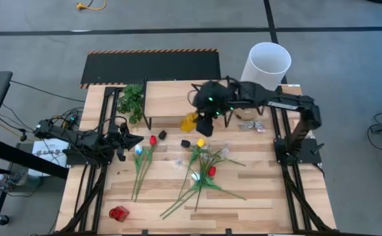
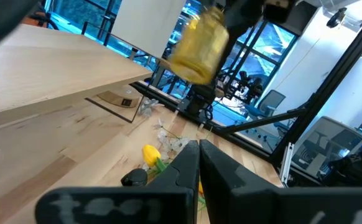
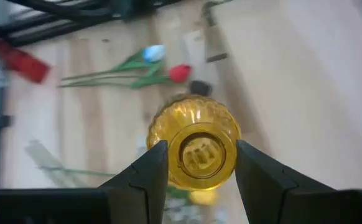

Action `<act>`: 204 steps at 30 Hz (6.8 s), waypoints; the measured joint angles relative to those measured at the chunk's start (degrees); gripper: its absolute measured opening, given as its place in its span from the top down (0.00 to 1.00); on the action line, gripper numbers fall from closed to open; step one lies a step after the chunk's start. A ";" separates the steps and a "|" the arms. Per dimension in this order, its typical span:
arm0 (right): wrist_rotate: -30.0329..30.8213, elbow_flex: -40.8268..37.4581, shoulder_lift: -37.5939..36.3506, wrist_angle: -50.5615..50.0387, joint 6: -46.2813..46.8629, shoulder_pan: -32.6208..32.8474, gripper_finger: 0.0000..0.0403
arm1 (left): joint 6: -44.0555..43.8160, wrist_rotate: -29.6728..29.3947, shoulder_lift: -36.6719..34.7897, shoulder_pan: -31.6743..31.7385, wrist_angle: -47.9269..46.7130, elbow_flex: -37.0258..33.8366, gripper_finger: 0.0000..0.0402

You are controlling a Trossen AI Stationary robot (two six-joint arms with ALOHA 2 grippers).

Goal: Pick and place flowers into a vace then onto a shelf
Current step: Put the yellow vase on the shelf, then put the red vase on the shelf

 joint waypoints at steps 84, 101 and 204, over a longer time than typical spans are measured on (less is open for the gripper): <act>3.78 19.11 15.29 -27.72 -23.96 -22.93 0.49 | 0.00 -0.06 0.00 0.00 0.00 0.00 1.00; 3.78 19.11 15.22 -29.11 -24.11 -22.90 0.42 | 0.00 -0.06 0.00 0.02 0.00 0.01 1.00; -4.21 -67.86 -33.48 28.93 56.38 54.33 1.00 | -41.12 17.04 77.86 -21.99 -66.97 85.21 1.00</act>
